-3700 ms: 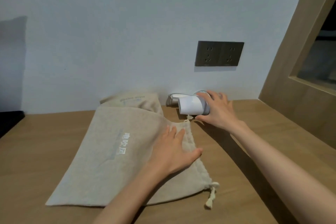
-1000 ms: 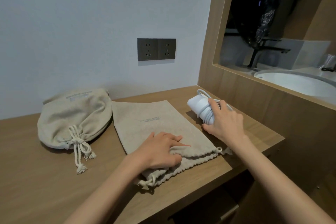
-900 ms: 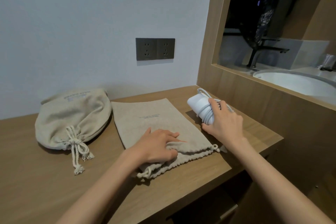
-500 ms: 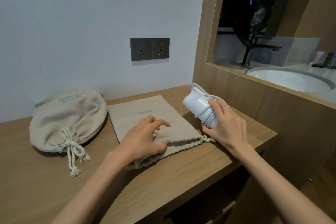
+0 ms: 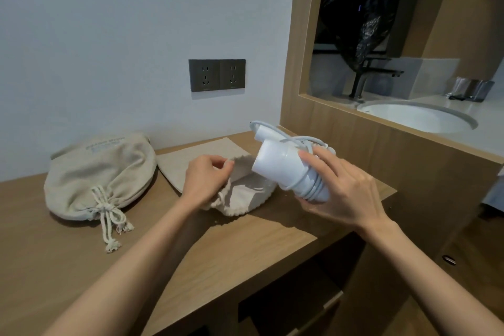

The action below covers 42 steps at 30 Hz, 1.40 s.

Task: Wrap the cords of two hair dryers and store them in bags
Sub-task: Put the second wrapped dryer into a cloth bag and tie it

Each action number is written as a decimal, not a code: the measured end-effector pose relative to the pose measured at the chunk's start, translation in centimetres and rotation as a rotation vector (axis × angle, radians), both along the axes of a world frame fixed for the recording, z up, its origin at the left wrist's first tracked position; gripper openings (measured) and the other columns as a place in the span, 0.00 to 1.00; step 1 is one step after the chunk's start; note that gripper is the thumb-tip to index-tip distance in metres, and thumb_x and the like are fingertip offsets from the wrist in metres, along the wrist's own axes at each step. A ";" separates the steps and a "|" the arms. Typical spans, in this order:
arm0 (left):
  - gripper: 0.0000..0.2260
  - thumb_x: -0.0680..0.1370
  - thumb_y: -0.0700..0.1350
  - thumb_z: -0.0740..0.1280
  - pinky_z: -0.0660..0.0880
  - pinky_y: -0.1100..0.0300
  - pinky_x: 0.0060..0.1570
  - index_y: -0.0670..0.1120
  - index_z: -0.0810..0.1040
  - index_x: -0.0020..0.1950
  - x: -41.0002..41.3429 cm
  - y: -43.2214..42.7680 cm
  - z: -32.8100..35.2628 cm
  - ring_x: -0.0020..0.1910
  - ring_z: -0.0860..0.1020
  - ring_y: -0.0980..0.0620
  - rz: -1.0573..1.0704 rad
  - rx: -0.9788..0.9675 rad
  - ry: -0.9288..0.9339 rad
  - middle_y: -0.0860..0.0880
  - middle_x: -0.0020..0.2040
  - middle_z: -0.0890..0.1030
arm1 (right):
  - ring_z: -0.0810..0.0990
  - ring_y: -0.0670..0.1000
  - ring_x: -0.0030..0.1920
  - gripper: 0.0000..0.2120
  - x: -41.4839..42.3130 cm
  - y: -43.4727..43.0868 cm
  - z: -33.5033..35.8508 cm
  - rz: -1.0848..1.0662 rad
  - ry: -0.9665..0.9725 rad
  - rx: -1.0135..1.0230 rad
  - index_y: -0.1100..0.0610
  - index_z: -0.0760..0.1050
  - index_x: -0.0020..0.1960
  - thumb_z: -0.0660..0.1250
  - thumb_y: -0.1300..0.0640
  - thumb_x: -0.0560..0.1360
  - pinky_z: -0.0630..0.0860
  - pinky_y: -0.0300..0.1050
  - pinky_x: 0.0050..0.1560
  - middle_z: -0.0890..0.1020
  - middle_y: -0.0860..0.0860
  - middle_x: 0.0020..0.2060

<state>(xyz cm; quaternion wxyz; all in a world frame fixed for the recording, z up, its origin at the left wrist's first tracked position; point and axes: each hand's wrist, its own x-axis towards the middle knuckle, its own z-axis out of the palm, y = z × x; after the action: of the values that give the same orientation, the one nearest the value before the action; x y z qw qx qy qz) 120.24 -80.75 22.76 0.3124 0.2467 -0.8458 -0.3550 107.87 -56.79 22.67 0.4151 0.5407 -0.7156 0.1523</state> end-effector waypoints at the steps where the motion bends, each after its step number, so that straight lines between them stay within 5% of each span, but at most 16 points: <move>1: 0.11 0.78 0.49 0.65 0.74 0.57 0.38 0.46 0.83 0.42 -0.4 -0.2 0.3 0.32 0.77 0.52 0.004 0.028 0.002 0.49 0.34 0.81 | 0.83 0.57 0.46 0.35 0.2 0.3 0.0 0.023 0.028 0.035 0.55 0.65 0.69 0.70 0.41 0.68 0.82 0.49 0.40 0.79 0.59 0.59; 6: 0.14 0.79 0.50 0.65 0.68 0.58 0.34 0.44 0.82 0.38 -1.3 -1.1 2.2 0.25 0.70 0.54 -0.039 0.094 0.050 0.49 0.25 0.74 | 0.82 0.57 0.46 0.39 1.8 0.9 -0.9 0.095 0.079 0.221 0.53 0.60 0.72 0.72 0.42 0.68 0.81 0.50 0.40 0.78 0.60 0.60; 12: 0.12 0.78 0.48 0.66 0.72 0.61 0.40 0.45 0.83 0.57 -0.4 0.0 4.0 0.40 0.77 0.56 -0.161 -0.144 0.029 0.50 0.46 0.82 | 0.81 0.56 0.44 0.42 3.1 0.4 -0.9 0.043 0.048 0.326 0.53 0.61 0.72 0.75 0.41 0.64 0.81 0.48 0.37 0.77 0.59 0.61; 18: 0.10 0.79 0.45 0.65 0.66 0.63 0.39 0.48 0.82 0.57 0.9 0.0 3.9 0.45 0.73 0.52 -0.193 -0.394 -0.015 0.50 0.45 0.77 | 0.81 0.55 0.42 0.42 3.6 -1.2 0.1 -0.065 -0.048 0.325 0.51 0.64 0.69 0.76 0.40 0.61 0.80 0.47 0.33 0.77 0.56 0.60; 23: 0.09 0.78 0.47 0.66 0.71 0.60 0.42 0.48 0.84 0.55 0.9 0.8 4.1 0.43 0.75 0.54 -0.207 -0.348 0.047 0.50 0.46 0.81 | 0.81 0.56 0.43 0.40 5.1 -3.5 0.4 -0.185 -0.150 0.329 0.48 0.62 0.69 0.74 0.39 0.62 0.79 0.46 0.33 0.76 0.53 0.60; 28: 0.09 0.77 0.48 0.67 0.66 0.72 0.37 0.48 0.84 0.54 0.9 0.5 3.5 0.38 0.73 0.64 -0.237 -0.286 0.030 0.54 0.48 0.82 | 0.77 0.56 0.57 0.37 6.9 -5.8 0.1 -0.280 -0.288 0.305 0.45 0.57 0.73 0.69 0.40 0.69 0.70 0.45 0.43 0.69 0.49 0.67; 33: 0.10 0.77 0.48 0.67 0.65 0.73 0.37 0.48 0.84 0.55 1.3 0.0 2.1 0.38 0.73 0.62 -0.187 -0.274 0.004 0.51 0.50 0.83 | 0.75 0.57 0.58 0.37 7.1 -7.5 -0.7 -0.359 -0.355 0.238 0.45 0.53 0.75 0.67 0.41 0.71 0.71 0.47 0.44 0.67 0.50 0.67; 39: 0.09 0.77 0.48 0.68 0.75 0.62 0.46 0.48 0.84 0.54 1.2 -0.1 1.5 0.41 0.77 0.60 -0.162 -0.185 0.041 0.52 0.51 0.84 | 0.72 0.56 0.64 0.39 7.1 -7.0 -0.3 -0.310 -0.457 0.258 0.41 0.51 0.75 0.64 0.32 0.70 0.74 0.49 0.52 0.60 0.50 0.72; 42: 0.10 0.77 0.48 0.67 0.73 0.67 0.43 0.48 0.83 0.55 1.1 0.0 1.1 0.40 0.77 0.63 -0.161 -0.162 0.057 0.54 0.50 0.83 | 0.73 0.53 0.63 0.38 6.5 -5.7 1.1 -0.167 -0.647 0.279 0.40 0.57 0.73 0.66 0.31 0.68 0.72 0.48 0.56 0.62 0.46 0.69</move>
<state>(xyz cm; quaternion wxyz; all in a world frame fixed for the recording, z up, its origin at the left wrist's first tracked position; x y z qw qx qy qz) 121.30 -80.76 23.91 0.3258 0.1415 -0.8796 -0.3165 114.33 -62.50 23.80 0.1003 0.4557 -0.8656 0.1820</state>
